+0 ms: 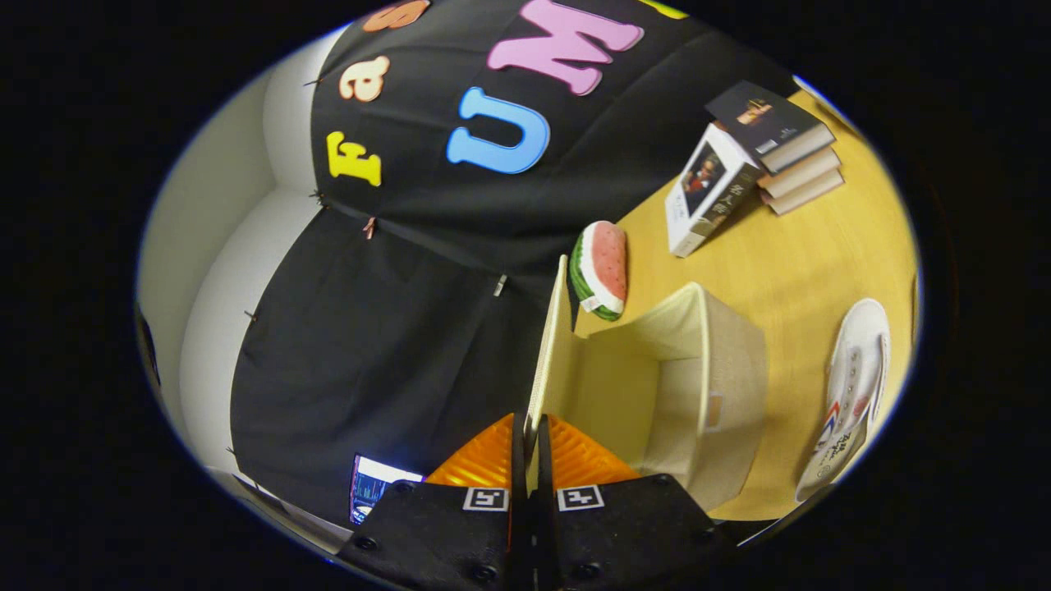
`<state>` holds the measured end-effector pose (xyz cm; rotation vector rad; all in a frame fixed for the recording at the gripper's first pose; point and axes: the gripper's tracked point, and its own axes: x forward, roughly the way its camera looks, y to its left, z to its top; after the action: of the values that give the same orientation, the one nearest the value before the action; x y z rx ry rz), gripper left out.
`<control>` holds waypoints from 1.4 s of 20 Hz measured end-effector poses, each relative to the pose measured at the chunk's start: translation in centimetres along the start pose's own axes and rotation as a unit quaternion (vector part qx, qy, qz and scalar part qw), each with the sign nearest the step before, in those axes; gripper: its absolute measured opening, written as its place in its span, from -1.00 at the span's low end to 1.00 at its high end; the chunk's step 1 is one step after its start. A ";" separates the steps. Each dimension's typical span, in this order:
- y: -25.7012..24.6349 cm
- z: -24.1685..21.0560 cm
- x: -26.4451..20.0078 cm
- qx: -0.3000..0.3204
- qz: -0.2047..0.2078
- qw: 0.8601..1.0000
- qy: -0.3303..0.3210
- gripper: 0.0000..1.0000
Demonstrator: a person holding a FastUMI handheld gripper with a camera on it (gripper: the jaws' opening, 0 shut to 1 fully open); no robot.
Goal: Open the storage box then place both shoes into the box .Put the left shoe in first, then the right shoe, with the right side of both shoes facing outward in a uniform manner.
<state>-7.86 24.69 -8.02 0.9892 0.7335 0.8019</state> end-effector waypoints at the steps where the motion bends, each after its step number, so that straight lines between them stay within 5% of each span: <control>1: 1.4 -0.2 1.2 -0.013 0.008 1.000 0.004 -0.86; 10: 6.9 -4.0 10.5 -0.036 0.049 0.996 0.066 -0.75; 12: 7.3 -5.1 12.7 -0.040 0.050 0.995 0.071 -0.43; 17: 7.2 -5.2 13.2 -0.046 0.047 0.996 0.065 0.93; 19: 6.4 -4.4 11.9 -0.058 0.032 0.996 0.053 0.93; 23: 1.0 -1.3 6.9 -0.126 -0.075 0.989 -0.005 0.93; 28: -8.0 0.8 -1.5 -0.180 -0.248 0.951 -0.043 0.95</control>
<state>-6.08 20.46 -14.78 0.4726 0.6903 0.4246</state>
